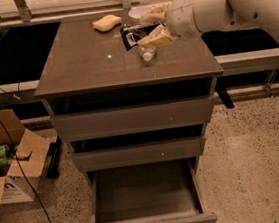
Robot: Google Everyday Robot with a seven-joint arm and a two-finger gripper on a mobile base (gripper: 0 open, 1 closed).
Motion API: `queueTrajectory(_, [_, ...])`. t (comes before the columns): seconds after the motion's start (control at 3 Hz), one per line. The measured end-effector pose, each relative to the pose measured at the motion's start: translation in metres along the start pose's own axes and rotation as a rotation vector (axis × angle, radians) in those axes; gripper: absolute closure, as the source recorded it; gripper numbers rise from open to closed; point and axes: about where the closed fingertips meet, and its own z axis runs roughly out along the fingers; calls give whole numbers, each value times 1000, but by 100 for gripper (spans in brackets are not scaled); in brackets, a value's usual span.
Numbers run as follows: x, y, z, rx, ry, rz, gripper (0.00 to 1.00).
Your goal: Pick rxbar chocolate from bottom drawer and place on counter
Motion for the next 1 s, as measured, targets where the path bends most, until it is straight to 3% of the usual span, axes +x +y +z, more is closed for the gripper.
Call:
queueTrajectory(0.67, [44, 4, 18, 21, 36, 72, 100])
queueTrajectory(1.0, [70, 5, 6, 54, 63, 106, 100])
